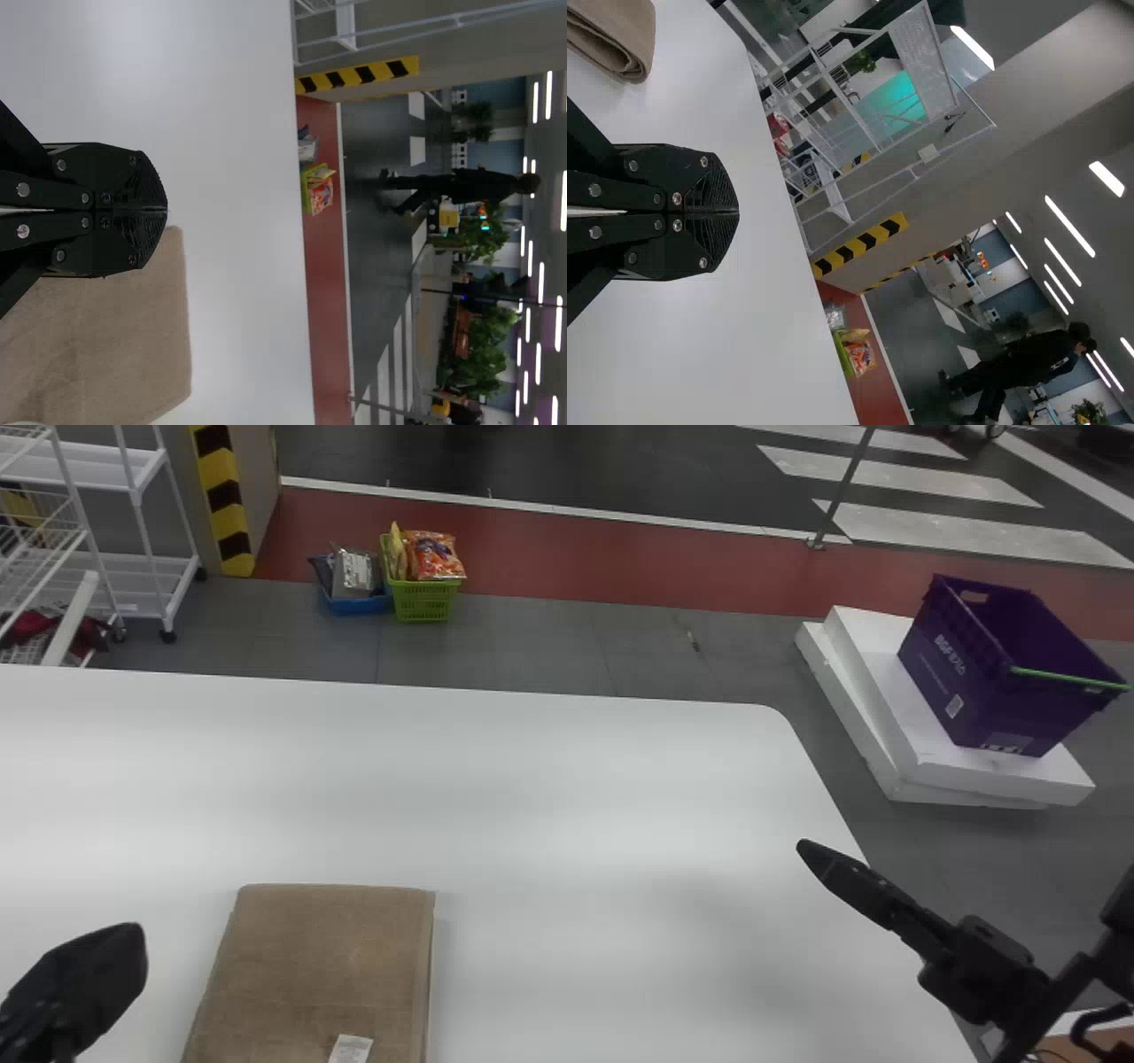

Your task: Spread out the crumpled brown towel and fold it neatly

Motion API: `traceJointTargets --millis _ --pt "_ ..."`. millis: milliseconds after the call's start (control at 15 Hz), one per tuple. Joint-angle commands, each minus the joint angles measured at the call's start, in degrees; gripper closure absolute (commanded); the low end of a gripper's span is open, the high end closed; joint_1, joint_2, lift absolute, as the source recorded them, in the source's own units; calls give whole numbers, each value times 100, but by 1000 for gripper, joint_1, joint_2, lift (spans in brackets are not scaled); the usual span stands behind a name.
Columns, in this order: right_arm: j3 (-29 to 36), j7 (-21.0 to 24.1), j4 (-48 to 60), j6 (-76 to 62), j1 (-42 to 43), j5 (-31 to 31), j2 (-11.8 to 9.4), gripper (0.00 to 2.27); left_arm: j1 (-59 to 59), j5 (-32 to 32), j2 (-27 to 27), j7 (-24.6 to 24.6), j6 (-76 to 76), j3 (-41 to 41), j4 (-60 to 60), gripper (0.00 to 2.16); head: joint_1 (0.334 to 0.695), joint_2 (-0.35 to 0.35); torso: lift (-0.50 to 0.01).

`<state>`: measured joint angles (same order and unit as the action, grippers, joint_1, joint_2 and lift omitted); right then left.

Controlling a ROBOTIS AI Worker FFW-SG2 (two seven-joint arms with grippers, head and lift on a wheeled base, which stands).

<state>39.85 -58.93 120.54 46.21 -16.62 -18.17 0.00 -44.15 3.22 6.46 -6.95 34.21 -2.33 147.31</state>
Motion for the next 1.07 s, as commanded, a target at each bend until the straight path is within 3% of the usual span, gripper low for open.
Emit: traceJointTargets --millis 0,133,200,400,667,1000 --pt "-654 619 637 -212 -351 147 6 849 258 135 -66 106 -383 163 -158 1342 695 -199 -126" --pt "-1374 1542 1015 -687 -755 244 6 53 346 47 -83 387 -753 382 -246 188 695 -178 -126" --pt "-1823 1990 1121 -1021 -914 446 6 6 372 3 -83 501 -946 453 -317 49 695 -150 -126" --pt "-2798 3212 1200 -1812 -1151 938 6 33 407 -58 -83 686 -1737 602 -712 76 695 -101 -126" --pt "-3387 3687 1217 -2708 -1388 1316 6 53 522 -234 -83 994 -3284 901 -1442 90 695 -34 -126" --pt "-3440 3722 1244 -3288 -1933 1334 6 90 697 -489 -83 1187 -4567 927 -2294 90 695 -15 -126"
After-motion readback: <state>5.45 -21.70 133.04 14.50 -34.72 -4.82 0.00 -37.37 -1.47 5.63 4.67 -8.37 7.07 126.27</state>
